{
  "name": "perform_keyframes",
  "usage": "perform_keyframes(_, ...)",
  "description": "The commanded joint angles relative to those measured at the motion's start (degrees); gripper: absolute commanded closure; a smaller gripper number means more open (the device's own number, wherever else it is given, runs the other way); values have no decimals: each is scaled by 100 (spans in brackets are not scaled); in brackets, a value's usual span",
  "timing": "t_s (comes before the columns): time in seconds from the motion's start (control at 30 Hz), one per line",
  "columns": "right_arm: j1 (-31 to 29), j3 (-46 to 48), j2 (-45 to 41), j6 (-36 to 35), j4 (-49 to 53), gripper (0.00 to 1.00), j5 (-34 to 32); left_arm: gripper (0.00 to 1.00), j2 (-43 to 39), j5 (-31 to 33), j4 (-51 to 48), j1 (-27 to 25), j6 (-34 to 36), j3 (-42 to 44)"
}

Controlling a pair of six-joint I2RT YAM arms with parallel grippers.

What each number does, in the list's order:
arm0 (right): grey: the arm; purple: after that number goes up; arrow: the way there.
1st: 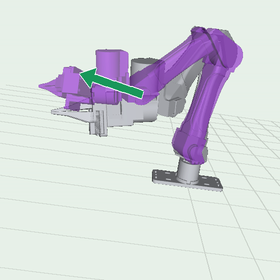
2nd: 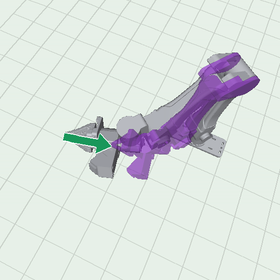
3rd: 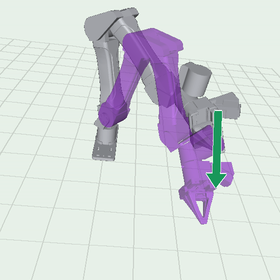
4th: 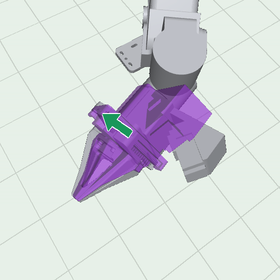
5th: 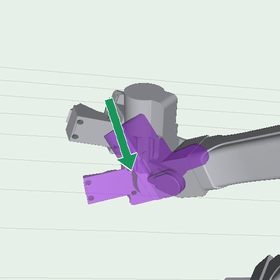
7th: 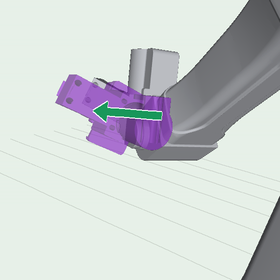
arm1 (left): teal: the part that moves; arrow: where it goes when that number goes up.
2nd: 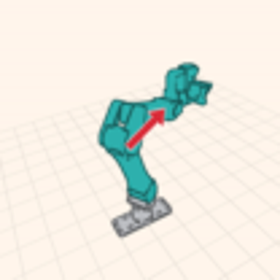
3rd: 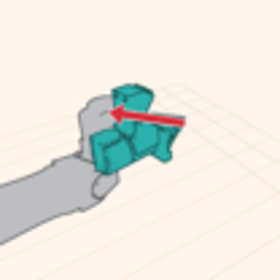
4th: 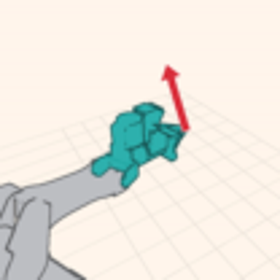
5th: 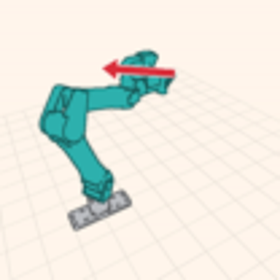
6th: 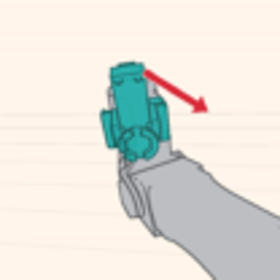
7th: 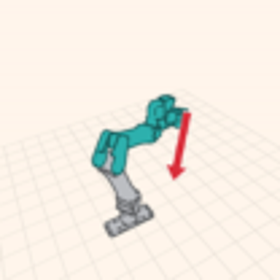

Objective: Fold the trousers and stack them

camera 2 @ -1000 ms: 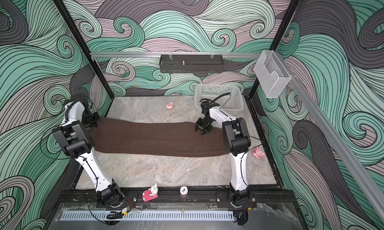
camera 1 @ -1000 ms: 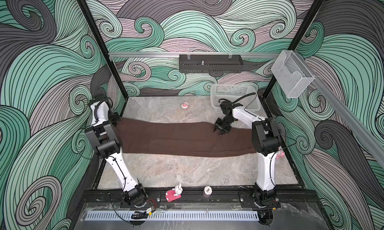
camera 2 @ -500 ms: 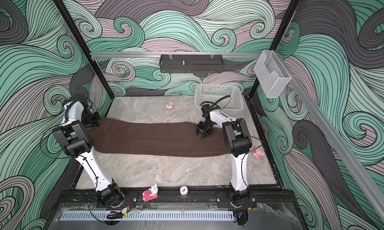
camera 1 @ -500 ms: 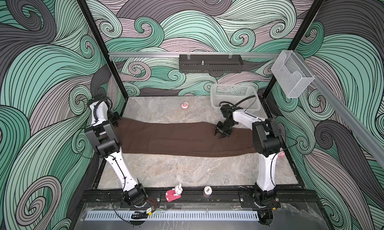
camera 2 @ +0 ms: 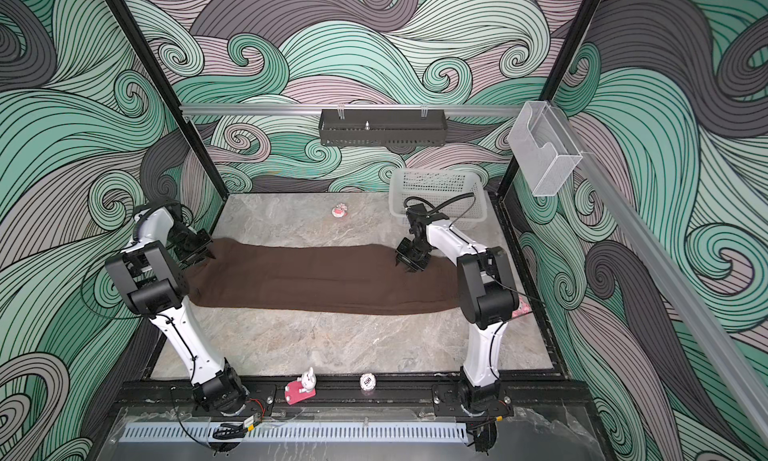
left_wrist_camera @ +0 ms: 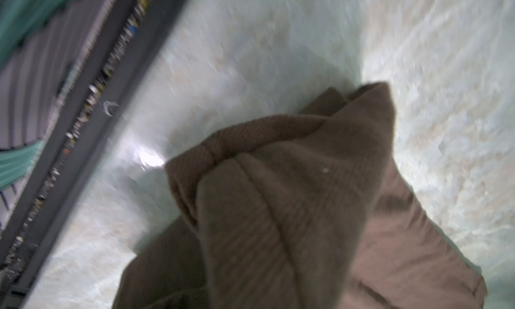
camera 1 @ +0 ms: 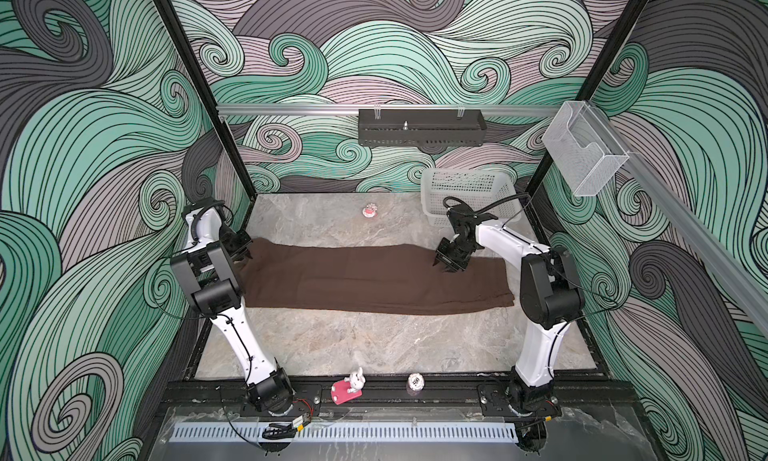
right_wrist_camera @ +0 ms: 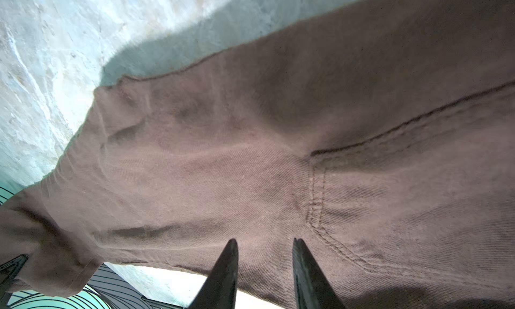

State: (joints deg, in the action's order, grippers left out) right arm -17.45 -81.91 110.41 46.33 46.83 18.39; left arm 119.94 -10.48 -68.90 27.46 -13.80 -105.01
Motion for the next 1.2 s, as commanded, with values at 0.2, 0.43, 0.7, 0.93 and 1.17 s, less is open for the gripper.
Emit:
perform_keyframes(0.2,-17,172,-356,-255,-307,65,134,100,-1654,-227,-439,-329,-369,521)
perform_keyframes(0.43,-3,388,-427,-80,-610,65,418,100,-2504,-438,-231,-822,-982,1404)
perform_keyframes(0.7,-12,538,-365,60,-783,65,453,100,-2762,-932,222,-1645,-1981,2063)
perform_keyframes(0.93,-4,515,-257,41,-689,65,431,100,-2852,-1292,992,-2371,-3119,2164)
perform_keyframes(1.17,52,551,-327,-51,-591,65,419,100,-2862,-1438,1994,-3185,-4453,2343)
